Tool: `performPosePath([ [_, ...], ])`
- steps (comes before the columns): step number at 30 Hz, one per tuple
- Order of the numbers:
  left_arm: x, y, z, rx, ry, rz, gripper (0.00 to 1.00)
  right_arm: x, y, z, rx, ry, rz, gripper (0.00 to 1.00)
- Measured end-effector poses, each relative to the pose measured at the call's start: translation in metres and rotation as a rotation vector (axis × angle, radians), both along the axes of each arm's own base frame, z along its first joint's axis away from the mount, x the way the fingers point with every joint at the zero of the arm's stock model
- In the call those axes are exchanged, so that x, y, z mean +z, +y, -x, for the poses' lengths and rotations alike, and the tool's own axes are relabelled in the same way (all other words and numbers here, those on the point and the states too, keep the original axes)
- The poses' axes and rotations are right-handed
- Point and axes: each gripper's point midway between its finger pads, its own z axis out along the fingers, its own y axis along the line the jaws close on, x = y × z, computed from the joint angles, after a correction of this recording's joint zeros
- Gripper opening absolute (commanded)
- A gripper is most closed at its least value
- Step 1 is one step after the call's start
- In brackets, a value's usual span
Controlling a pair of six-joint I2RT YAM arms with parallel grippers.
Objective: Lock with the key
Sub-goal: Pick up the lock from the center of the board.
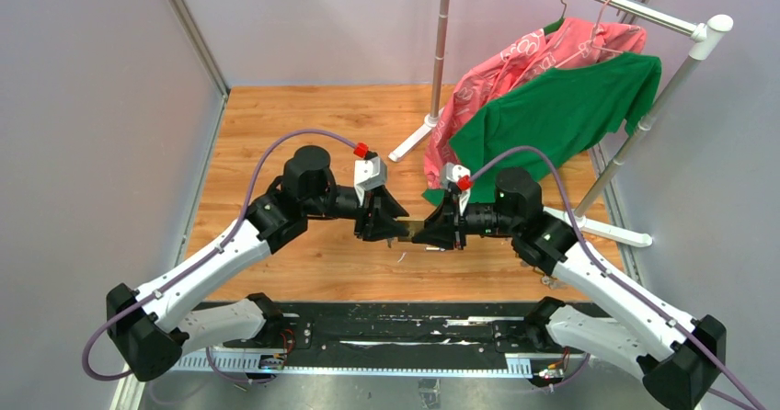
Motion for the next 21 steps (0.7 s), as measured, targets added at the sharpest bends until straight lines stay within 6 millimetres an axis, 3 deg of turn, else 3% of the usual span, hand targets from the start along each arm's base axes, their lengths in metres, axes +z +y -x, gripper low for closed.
performPosePath([
  [3,0.002,-0.002,-0.003,0.03,0.018,0.038,0.36,0.003,-0.003,0.0,-0.026,-0.01,-0.014,0.0],
  [8,0.007,-0.006,-0.006,0.047,0.043,0.082,0.39,0.009,-0.002,-0.004,-0.046,-0.018,-0.034,0.0],
  [12,0.013,-0.009,-0.004,0.042,0.04,0.105,0.21,0.011,-0.001,-0.005,-0.045,-0.022,-0.042,0.0],
  [16,0.013,-0.01,-0.004,0.04,0.042,0.115,0.33,0.012,-0.001,-0.005,-0.045,-0.026,-0.047,0.0],
  [21,0.014,-0.012,-0.005,0.038,0.049,0.121,0.32,0.016,0.0,-0.007,-0.053,-0.041,-0.057,0.0],
])
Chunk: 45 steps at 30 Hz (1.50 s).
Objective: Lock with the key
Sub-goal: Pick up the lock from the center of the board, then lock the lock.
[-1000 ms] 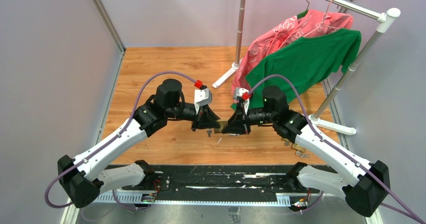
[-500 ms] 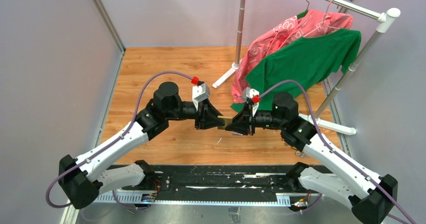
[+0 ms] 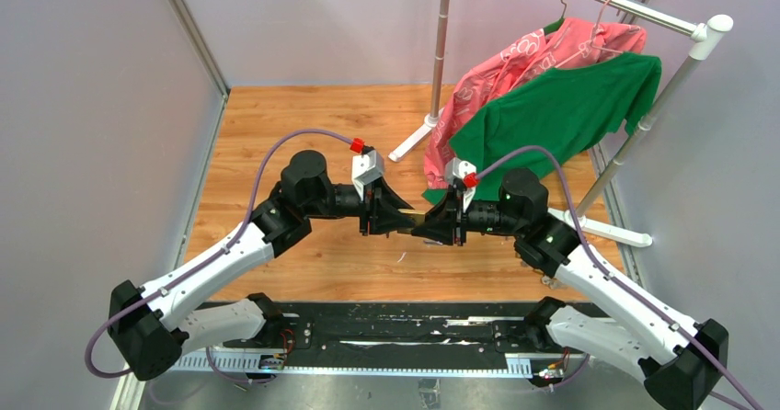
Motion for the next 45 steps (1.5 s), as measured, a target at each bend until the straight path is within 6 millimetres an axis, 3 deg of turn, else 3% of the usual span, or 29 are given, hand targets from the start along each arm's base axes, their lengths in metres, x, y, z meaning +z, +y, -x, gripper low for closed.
performPosePath([
  [7,0.003,-0.001,0.0,-0.003,-0.008,0.013,0.25,0.006,-0.003,0.0,-0.017,-0.02,-0.014,0.0],
  [11,0.005,-0.001,0.003,-0.024,-0.011,0.019,0.0,0.008,-0.004,0.001,-0.016,-0.027,-0.019,0.0],
  [15,0.006,-0.002,0.006,-0.047,-0.031,0.025,0.0,0.008,-0.004,0.002,-0.013,-0.027,-0.019,0.02],
  [16,0.006,-0.002,0.006,-0.046,-0.027,0.024,0.0,0.008,-0.004,0.002,-0.009,-0.026,-0.018,0.1],
  [17,0.005,-0.002,0.006,-0.046,-0.026,0.023,0.0,0.007,-0.004,0.002,-0.009,-0.025,-0.015,0.35],
  [18,0.005,-0.002,0.005,-0.04,-0.026,0.022,0.0,0.007,-0.004,0.002,-0.01,-0.023,-0.013,0.71],
  [19,0.005,-0.002,0.003,-0.024,-0.026,0.02,0.0,0.006,-0.004,0.001,-0.015,-0.021,-0.006,0.89],
  [20,0.004,-0.002,-0.001,-0.002,-0.025,0.016,0.0,0.007,-0.005,-0.001,-0.028,-0.017,0.003,0.91],
  [23,-0.002,0.001,-0.013,0.069,-0.009,-0.004,0.0,0.02,-0.011,-0.014,-0.12,-0.03,0.015,0.93],
  [26,-0.005,0.007,-0.025,0.134,-0.012,-0.02,0.0,0.039,-0.031,-0.034,-0.295,0.004,0.013,0.94],
  [29,-0.001,0.017,-0.036,0.194,-0.146,-0.032,0.0,0.058,-0.068,-0.063,-0.547,0.122,-0.024,0.87],
  [33,0.007,0.028,-0.056,0.268,-0.406,-0.062,0.0,0.057,-0.1,-0.086,-0.802,0.389,-0.106,0.77],
  [38,0.0,0.032,-0.081,0.292,-0.655,-0.148,0.0,0.035,-0.088,-0.107,-0.885,0.703,-0.175,0.75],
  [45,0.004,0.028,-0.086,0.238,-0.898,-0.181,0.0,0.01,-0.059,-0.134,-0.883,0.968,-0.201,0.7],
])
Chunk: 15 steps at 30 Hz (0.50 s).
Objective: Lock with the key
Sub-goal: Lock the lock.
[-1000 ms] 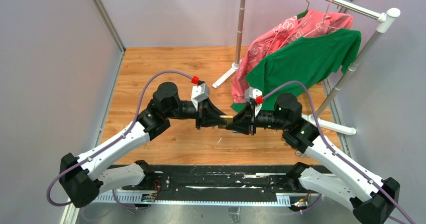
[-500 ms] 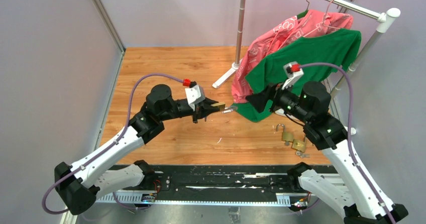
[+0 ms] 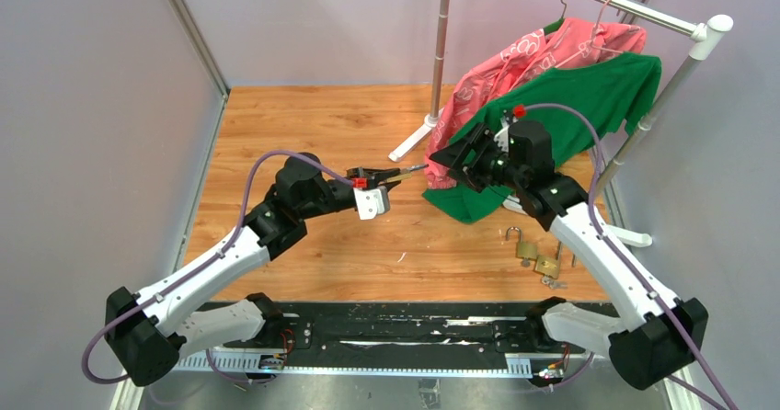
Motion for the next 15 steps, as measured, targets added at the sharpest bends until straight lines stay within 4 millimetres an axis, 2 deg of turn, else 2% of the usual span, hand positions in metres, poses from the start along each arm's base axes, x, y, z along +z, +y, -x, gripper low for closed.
performPosePath([
  [6,0.006,-0.006,0.005,-0.045,-0.097,-0.01,0.0,-0.004,0.023,-0.015,0.031,0.064,-0.084,0.69],
  [8,0.005,-0.008,0.007,-0.056,-0.108,-0.014,0.0,-0.004,0.033,-0.019,0.051,0.08,-0.096,0.65],
  [9,0.005,-0.008,0.008,-0.058,-0.11,-0.015,0.0,-0.003,0.036,-0.02,0.061,0.08,-0.101,0.62],
  [11,0.007,-0.008,0.008,-0.057,-0.12,-0.014,0.0,-0.001,0.04,-0.023,0.067,0.076,-0.106,0.48],
  [13,0.008,-0.008,0.007,-0.056,-0.126,-0.011,0.0,-0.001,0.041,-0.026,0.063,0.073,-0.109,0.38],
  [15,0.009,-0.009,0.008,-0.057,-0.126,-0.009,0.0,-0.002,0.042,-0.029,0.056,0.075,-0.115,0.35],
])
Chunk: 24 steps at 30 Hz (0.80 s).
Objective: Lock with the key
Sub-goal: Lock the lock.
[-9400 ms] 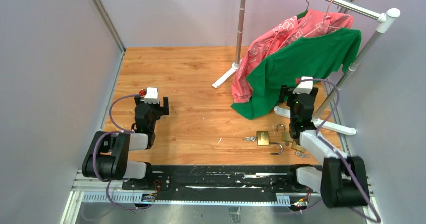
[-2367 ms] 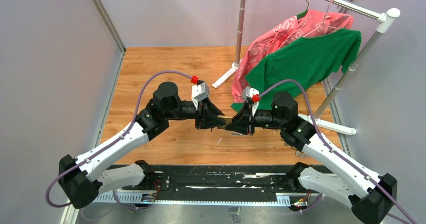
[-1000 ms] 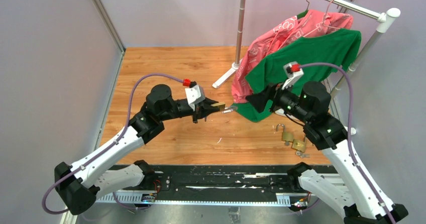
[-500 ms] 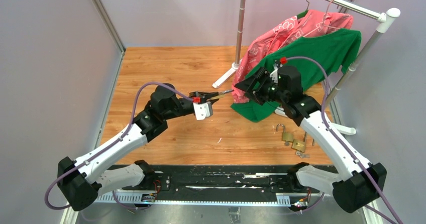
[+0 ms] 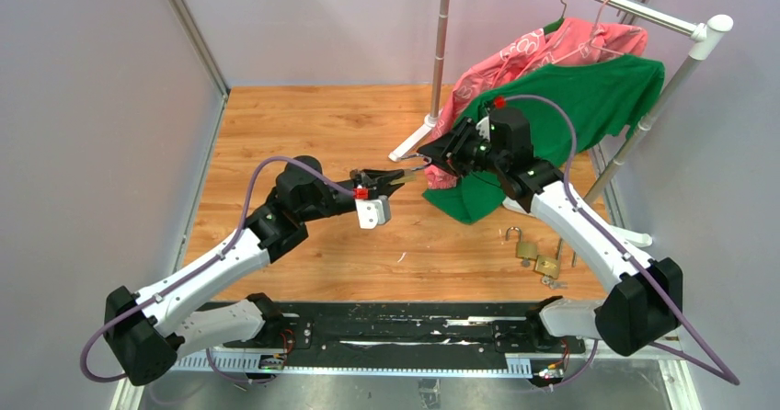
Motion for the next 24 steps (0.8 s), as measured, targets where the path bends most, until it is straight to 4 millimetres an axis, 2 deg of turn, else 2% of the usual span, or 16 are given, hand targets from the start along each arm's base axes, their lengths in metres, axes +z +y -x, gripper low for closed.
performPosePath([
  [5,0.0,0.0,0.001,0.006,0.044,0.015,0.0,0.007,0.004,0.0,0.022,-0.025,-0.025,0.41],
  [8,0.0,0.0,0.0,0.012,0.048,0.018,0.0,0.009,0.006,0.003,0.042,-0.027,-0.033,0.33],
  [11,0.003,0.001,-0.003,0.035,0.062,0.03,0.0,0.011,0.008,0.005,0.066,-0.037,-0.035,0.19],
  [15,0.017,0.002,-0.006,0.079,0.153,0.097,0.0,0.019,0.007,0.008,0.105,-0.109,-0.024,0.01],
  [16,0.02,0.002,-0.005,0.083,0.189,0.117,0.0,0.024,0.007,0.009,0.114,-0.138,-0.021,0.0],
  [20,0.04,0.0,0.006,0.054,0.341,0.212,0.0,0.053,-0.001,0.028,0.174,-0.35,0.003,0.0],
  [21,0.047,-0.001,0.012,0.029,0.396,0.239,0.0,0.065,-0.006,0.043,0.21,-0.47,0.007,0.0],
  [22,0.051,-0.001,0.018,0.005,0.448,0.259,0.0,0.067,-0.008,0.048,0.219,-0.495,0.008,0.0],
  [24,0.058,-0.003,0.032,-0.059,0.579,0.296,0.0,0.079,-0.015,0.071,0.261,-0.653,0.02,0.0],
])
